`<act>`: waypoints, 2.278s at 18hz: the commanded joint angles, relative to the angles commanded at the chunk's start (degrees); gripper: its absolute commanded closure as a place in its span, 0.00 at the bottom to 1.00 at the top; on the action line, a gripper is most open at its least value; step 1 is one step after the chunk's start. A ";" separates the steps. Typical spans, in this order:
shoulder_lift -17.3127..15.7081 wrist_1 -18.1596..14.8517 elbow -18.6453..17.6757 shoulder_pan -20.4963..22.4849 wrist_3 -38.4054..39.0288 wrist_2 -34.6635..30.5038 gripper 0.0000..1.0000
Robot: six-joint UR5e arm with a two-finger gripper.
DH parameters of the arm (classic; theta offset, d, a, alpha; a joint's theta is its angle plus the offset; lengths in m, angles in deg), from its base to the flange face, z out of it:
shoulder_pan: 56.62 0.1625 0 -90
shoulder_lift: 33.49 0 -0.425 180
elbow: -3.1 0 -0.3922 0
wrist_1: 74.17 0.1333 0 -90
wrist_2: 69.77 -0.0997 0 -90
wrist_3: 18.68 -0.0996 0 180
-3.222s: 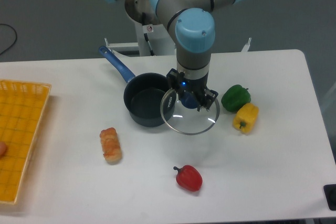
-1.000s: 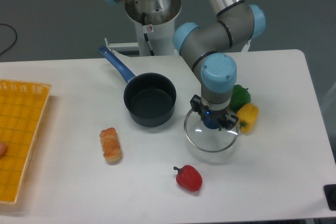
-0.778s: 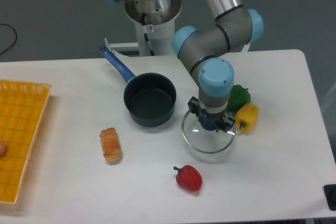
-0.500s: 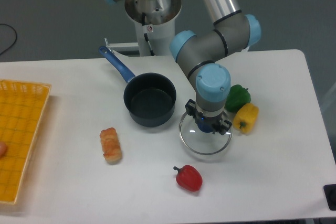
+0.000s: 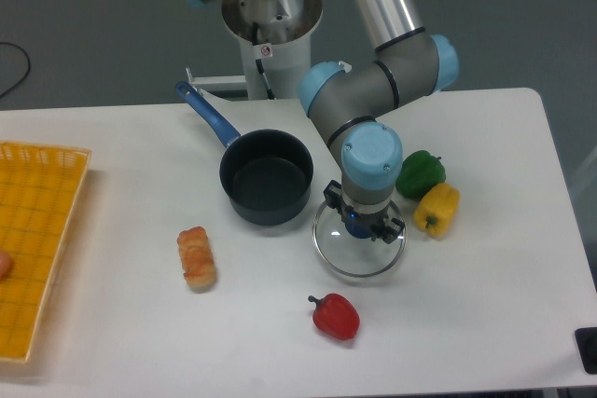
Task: Place the lid on the table
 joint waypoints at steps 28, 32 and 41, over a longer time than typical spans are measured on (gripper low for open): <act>2.11 0.00 -0.09 -0.79 0.53 -0.26 0.14; 2.11 0.09 -0.09 -0.88 0.61 -0.44 0.10; 1.50 0.44 2.72 -1.23 0.61 -0.26 0.00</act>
